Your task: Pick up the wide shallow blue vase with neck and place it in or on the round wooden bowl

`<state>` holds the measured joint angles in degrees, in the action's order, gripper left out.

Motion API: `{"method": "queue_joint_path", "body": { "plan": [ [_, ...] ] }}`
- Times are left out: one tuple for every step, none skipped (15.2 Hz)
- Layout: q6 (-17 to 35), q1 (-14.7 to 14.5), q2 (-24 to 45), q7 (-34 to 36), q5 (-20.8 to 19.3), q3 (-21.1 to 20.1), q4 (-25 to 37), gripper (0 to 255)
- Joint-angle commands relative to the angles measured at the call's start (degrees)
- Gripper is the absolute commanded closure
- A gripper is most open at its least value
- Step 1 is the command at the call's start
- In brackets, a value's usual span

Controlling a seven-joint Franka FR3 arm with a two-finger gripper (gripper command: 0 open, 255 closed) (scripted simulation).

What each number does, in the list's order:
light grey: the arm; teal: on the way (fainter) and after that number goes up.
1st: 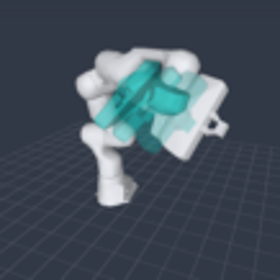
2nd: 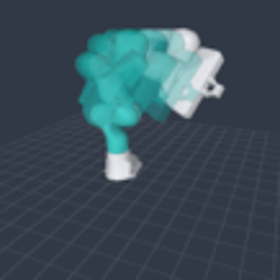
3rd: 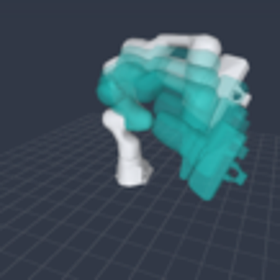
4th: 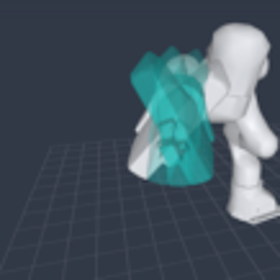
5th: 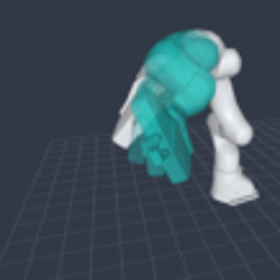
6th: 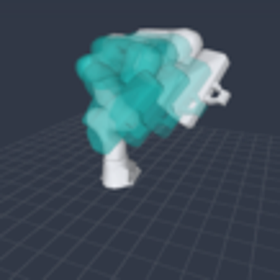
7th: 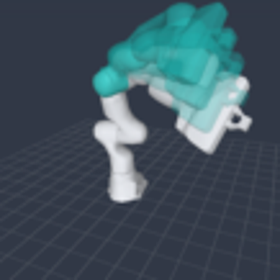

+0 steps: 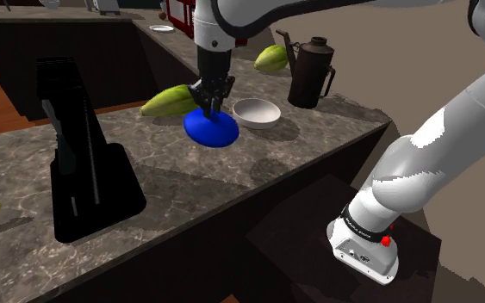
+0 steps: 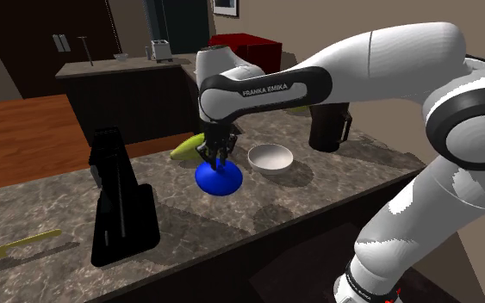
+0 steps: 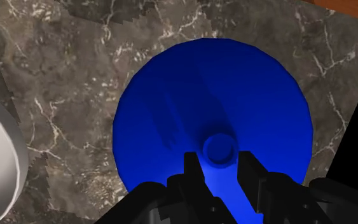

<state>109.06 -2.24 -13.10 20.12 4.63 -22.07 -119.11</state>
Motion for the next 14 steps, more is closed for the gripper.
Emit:
{"method": "queue_joint_path", "body": {
  "plan": [
    [-1.7,0.0,-0.2,0.0,0.0,0.1,1.5,255],
    [-2.4,0.0,-0.2,0.0,0.0,0.1,2.2,255],
    [-3.2,0.1,-0.3,0.0,0.0,0.2,3.0,255],
    [-3.3,0.1,-0.3,0.0,0.0,0.2,3.0,255],
    [-3.5,0.6,-0.7,-1.5,0.0,1.1,2.8,255],
    [-3.8,1.1,-1.1,-2.9,0.0,2.1,2.6,255],
    [-4.1,1.6,-1.4,-4.3,-0.1,3.0,2.5,255],
    [-4.3,2.2,-1.7,-5.8,-0.2,3.9,2.5,255],
    [-4.6,2.7,-1.9,-7.2,-0.3,4.9,2.5,255],
    [-4.8,3.2,-2.0,-8.6,-0.5,5.8,2.6,255],
    [-5.1,3.8,-2.0,-10.0,-0.6,6.7,2.7,255],
    [-5.3,4.3,-2.0,-11.3,-0.8,7.6,2.9,255],
    [-5.6,4.9,-2.0,-12.7,-1.0,8.5,3.2,255],
    [-5.9,5.4,-1.9,-14.0,-1.2,9.4,3.5,255]
  ]
}}
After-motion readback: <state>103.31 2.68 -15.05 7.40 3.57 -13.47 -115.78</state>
